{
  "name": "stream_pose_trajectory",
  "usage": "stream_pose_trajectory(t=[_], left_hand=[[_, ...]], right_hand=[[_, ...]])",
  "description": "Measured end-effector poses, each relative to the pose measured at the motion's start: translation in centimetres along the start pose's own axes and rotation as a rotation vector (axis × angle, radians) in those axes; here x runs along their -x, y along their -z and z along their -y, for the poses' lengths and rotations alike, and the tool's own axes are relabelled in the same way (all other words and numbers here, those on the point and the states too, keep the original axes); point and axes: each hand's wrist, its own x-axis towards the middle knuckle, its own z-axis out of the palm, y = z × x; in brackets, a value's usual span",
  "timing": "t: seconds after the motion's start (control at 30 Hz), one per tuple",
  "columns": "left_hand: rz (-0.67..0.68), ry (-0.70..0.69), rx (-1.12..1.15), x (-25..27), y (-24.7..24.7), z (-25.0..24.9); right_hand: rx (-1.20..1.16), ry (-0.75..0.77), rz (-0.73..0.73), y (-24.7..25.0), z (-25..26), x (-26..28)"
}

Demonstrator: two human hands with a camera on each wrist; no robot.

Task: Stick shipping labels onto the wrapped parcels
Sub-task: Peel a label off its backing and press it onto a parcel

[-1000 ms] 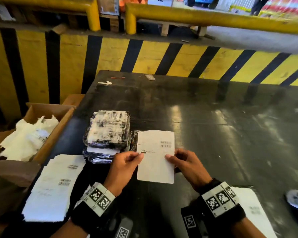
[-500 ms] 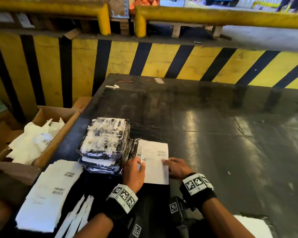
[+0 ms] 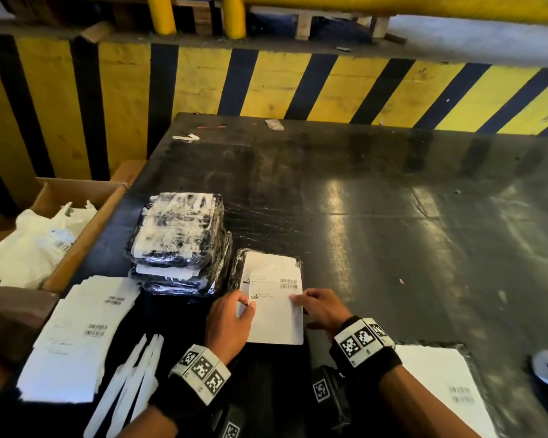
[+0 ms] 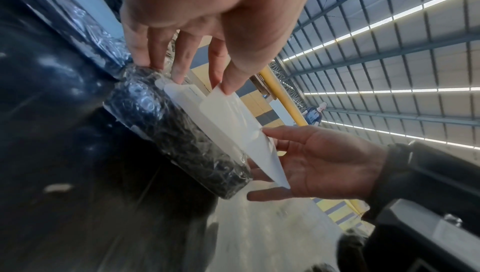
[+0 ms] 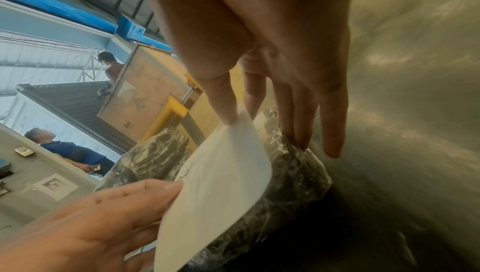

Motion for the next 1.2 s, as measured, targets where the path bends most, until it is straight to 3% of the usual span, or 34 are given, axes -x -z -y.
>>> stream_pose_trajectory(t=[0.23,0.4,0.63,1.2], left_hand=[[0.096,0.001,0.093,3.1,1.2,0.9],[0.033,0.031,0.137,1.1,1.3,0.2],[0.035,0.12,0.094,-2.1,0.9,0.2],[0.124,0.204,-0.024,-2.6,0.1,0.1]], right_hand=[[0.017,0.052,0.05,0.0,-1.3,3.4],[0.094,0.142,-0.085,-0.6,-0.3,1.9],[0.137,0.063,-0.122,-2.0,0.5,-0.9],[0.406,-0.035,-0.128,-1.6,0.6,-1.6]])
